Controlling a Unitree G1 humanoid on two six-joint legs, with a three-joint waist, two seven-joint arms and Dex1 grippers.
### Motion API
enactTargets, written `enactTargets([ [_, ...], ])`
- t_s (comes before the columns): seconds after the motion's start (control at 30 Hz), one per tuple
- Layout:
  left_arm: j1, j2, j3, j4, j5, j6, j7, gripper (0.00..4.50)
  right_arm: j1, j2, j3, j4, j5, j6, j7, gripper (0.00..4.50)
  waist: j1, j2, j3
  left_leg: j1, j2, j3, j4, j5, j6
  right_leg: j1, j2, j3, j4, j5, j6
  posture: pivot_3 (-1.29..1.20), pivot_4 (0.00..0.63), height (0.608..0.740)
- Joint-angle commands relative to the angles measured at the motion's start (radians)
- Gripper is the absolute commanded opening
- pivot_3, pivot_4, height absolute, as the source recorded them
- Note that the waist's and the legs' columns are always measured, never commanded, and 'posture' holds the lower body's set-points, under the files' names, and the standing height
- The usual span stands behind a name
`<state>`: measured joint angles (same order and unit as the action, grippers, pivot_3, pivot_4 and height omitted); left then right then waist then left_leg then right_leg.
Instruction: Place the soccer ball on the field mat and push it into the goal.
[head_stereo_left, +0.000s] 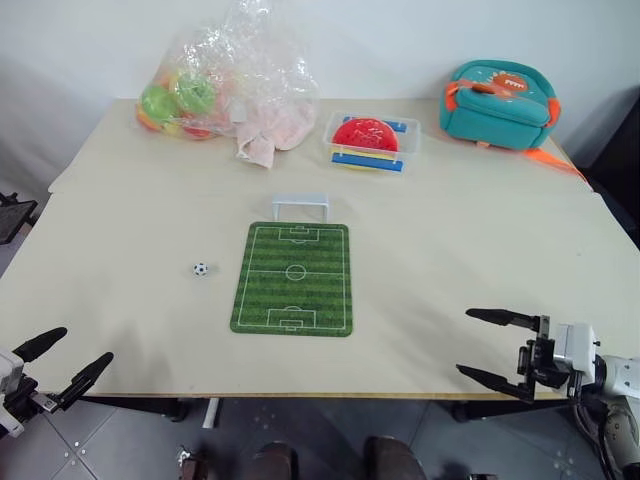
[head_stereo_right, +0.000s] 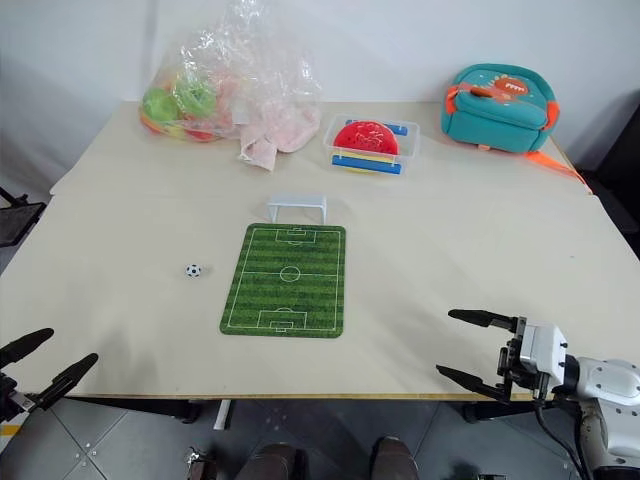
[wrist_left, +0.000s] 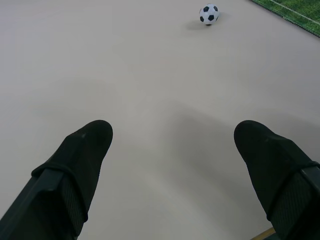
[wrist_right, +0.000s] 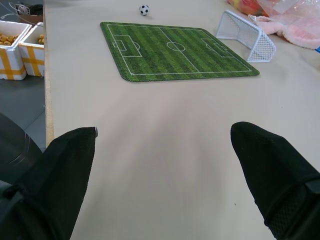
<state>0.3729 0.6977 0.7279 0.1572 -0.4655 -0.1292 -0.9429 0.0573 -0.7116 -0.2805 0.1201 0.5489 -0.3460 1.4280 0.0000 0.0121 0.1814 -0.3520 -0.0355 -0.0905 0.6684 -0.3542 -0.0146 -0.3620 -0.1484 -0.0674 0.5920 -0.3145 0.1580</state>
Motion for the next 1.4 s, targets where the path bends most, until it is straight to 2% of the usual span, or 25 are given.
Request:
enactTargets([
  [0.03,0.009,0.016,0.002,-0.018,-0.01,0.0,-0.019,4.46,-0.001,0.002,-0.003,-0.014,0.017,0.001,0.009,4.5,0.0,0.0,0.0,0.0,0.0,0.0,0.0,0.0,0.0,0.0,0.0,0.0,0.0,0.0,0.0,0.0,0.15,0.74],
  [0.2,-0.018,0.004,0.009,-0.07,-0.088,0.12,0.005,4.46,-0.008,0.023,-0.01,-0.2,0.173,0.237,-0.119,4.5,0.001,0.0,0.0,0.0,0.004,0.0,0.0,0.0,0.0,-0.001,0.0,0.001,0.001,0.0,0.0,0.0,0.15,0.74],
  [0.27,-0.036,-0.002,0.01,-0.083,-0.105,0.174,0.038,4.46,-0.009,0.038,-0.003,-0.269,0.194,0.272,-0.144,4.5,0.001,0.001,0.0,0.0,0.005,0.0,0.0,0.0,-0.001,-0.001,0.0,0.001,0.001,0.0,0.0,0.0,0.15,0.74],
  [0.33,-0.107,-0.057,-0.017,-0.105,-0.134,0.219,0.119,4.46,-0.026,0.081,0.02,-0.357,0.21,0.279,-0.185,4.5,0.003,0.001,0.0,0.0,0.005,0.0,0.0,0.0,-0.001,-0.001,0.0,0.001,0.001,0.0,0.0,0.0,0.15,0.74],
  [0.47,-0.229,-0.125,-0.121,-0.069,-0.062,0.187,0.177,4.46,-0.04,0.142,0.071,-0.458,0.21,0.32,-0.256,4.5,0.017,0.001,0.0,0.0,0.004,0.0,0.0,0.0,-0.001,-0.002,0.0,0.002,0.003,0.0,0.001,0.0,0.15,0.74],
  [0.67,-0.494,-0.113,-0.325,0.121,0.05,0.133,0.105,4.46,-0.086,0.163,0.139,-0.444,0.157,0.317,-0.245,4.5,0.027,-0.003,-0.002,-0.002,-0.002,0.004,0.001,0.002,-0.001,-0.008,0.0,0.004,0.012,0.0,0.001,0.0,0.15,0.74],
  [0.87,-0.658,-0.095,-0.42,0.279,0.115,0.075,0.051,4.46,-0.107,0.173,0.16,-0.434,0.14,0.321,-0.246,4.5,0.007,-0.004,-0.002,-0.002,-0.002,0.012,-0.002,0.003,0.0,-0.014,0.0,0.006,0.015,0.001,0.001,0.0,0.15,0.74],
  [1.2,-0.739,-0.087,-0.447,0.424,0.14,0.034,0.019,4.46,-0.082,0.185,0.166,-0.47,0.124,0.323,-0.292,4.5,-0.001,-0.005,-0.002,-0.002,-0.001,0.019,-0.001,0.004,-0.001,-0.014,0.001,0.005,0.016,0.001,0.002,0.0,0.15,0.74],
  [1.3,-0.765,-0.1,-0.437,0.47,0.135,0.029,0.042,3.92,-0.077,0.188,0.169,-0.476,0.12,0.325,-0.305,4.5,0.002,-0.005,-0.002,-0.002,-0.001,0.019,0.0,0.004,-0.001,-0.014,0.0,0.006,0.017,0.001,0.002,0.0,0.15,0.74],
  [1.4,-0.784,-0.105,-0.439,0.503,0.138,0.016,0.045,2.98,-0.071,0.189,0.171,-0.481,0.118,0.324,-0.315,4.5,0.002,-0.005,-0.002,-0.002,-0.001,0.019,0.001,0.004,-0.001,-0.014,0.0,0.006,0.018,0.001,0.002,0.0,0.15,0.74],
])
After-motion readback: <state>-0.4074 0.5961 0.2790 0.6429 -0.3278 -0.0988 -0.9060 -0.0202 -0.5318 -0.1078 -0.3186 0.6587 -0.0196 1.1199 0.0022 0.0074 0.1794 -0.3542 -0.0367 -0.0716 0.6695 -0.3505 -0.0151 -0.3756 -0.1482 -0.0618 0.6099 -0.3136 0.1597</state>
